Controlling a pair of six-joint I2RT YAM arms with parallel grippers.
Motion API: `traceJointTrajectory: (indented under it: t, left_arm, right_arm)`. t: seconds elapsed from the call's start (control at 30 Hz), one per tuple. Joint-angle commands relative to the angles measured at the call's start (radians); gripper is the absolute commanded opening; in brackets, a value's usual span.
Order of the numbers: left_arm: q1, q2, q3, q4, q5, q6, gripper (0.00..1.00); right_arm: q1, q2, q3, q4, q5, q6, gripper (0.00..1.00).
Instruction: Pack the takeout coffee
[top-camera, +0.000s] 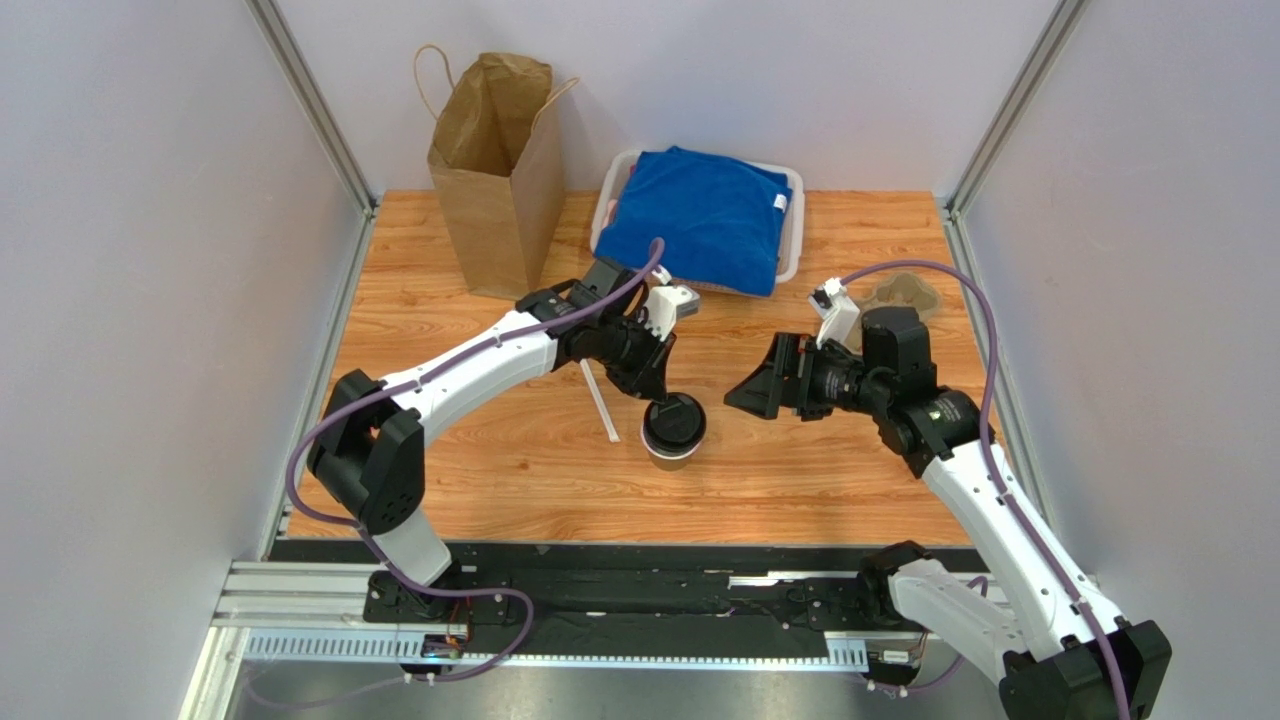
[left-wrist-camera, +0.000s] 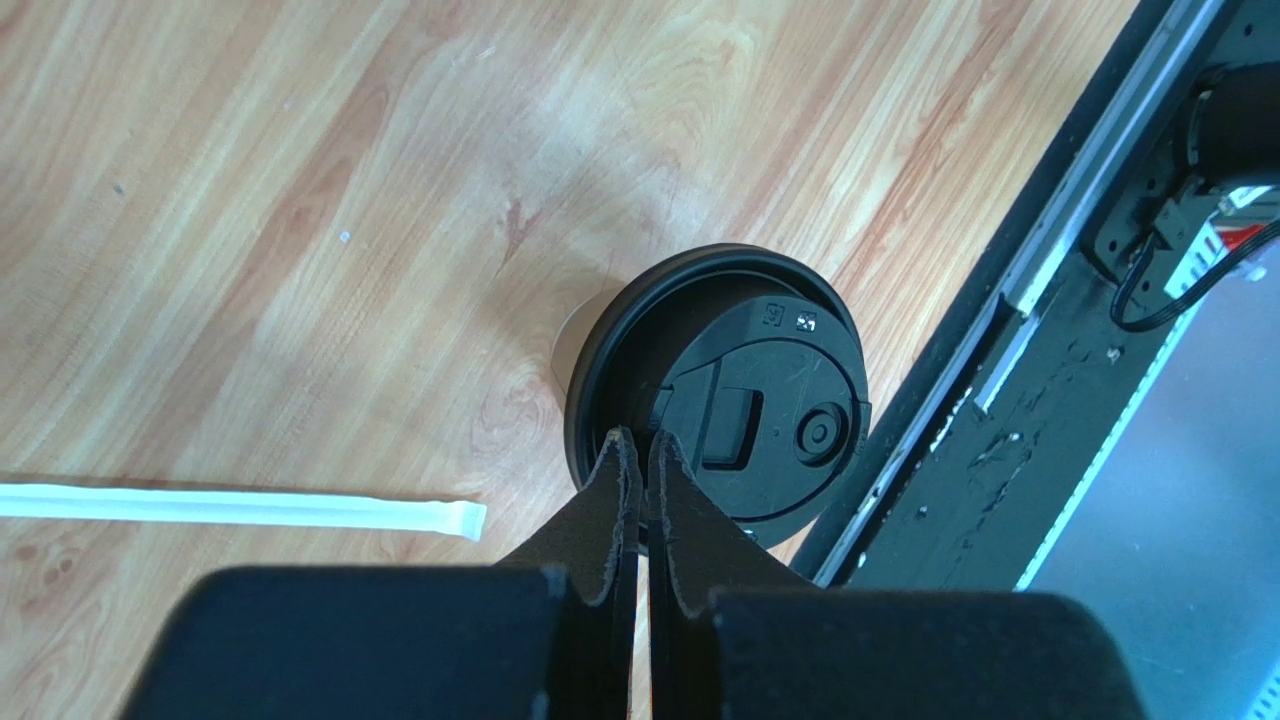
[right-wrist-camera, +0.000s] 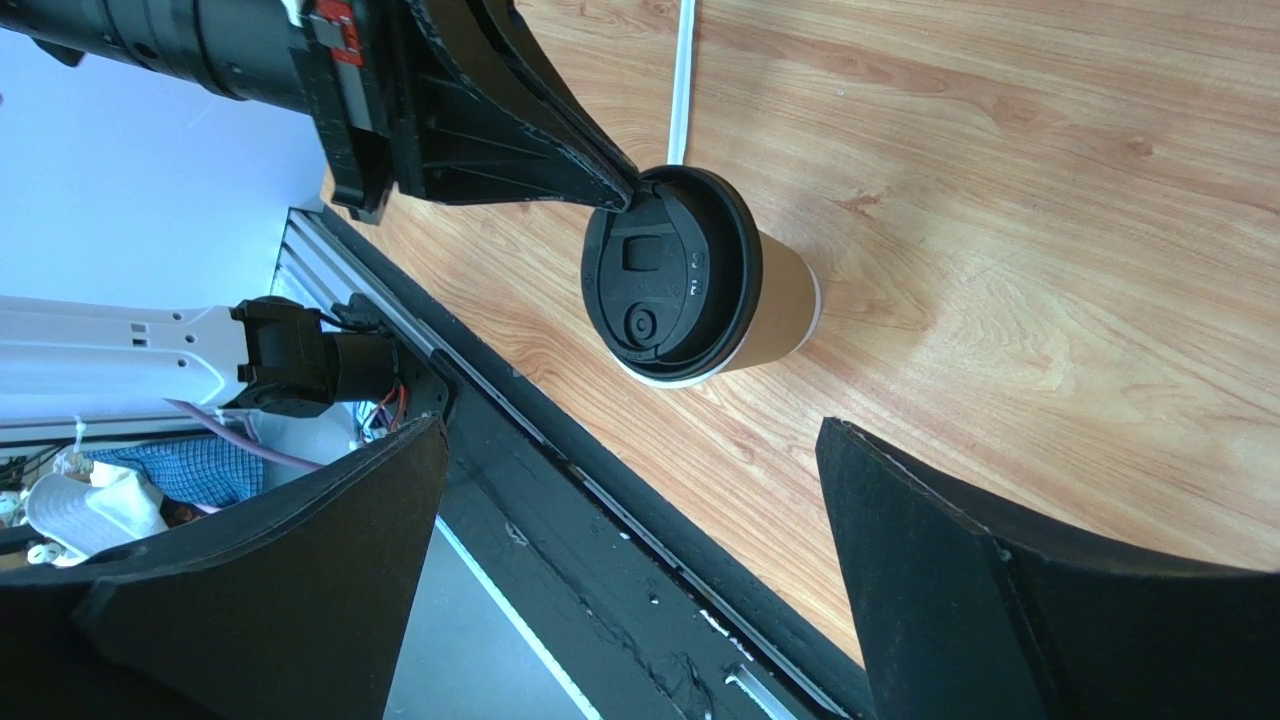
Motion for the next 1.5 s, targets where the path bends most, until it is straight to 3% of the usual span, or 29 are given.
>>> traceJointTrajectory:
  t: [0.0,1.23,1.33,1.47]
  left_arm:
    - [-0.006,-0.020,0.073,-0.019,0.022,-0.023,0.00]
    - [-0.008,0.020,0.003,-0.028,0.011,0.013,0.00]
    - [-0.008,0.021,0.001,-0.029,0.013,0.014,0.03]
    - [-0.006,0.015,0.004,-0.028,0.008,0.013,0.24]
  right_arm:
    - [-0.003,-0.015,0.005,0.056,-0.016,-0.017,1.00]
    - [-0.003,0.010,0.013,0.073,-0.005,-0.022,1.00]
    - [-0.003,0.010,0.012,0.072,-0.005,-0.022,1.00]
    - [-0.003,0.008,0.013,0.072,-0.004,-0.024,1.00]
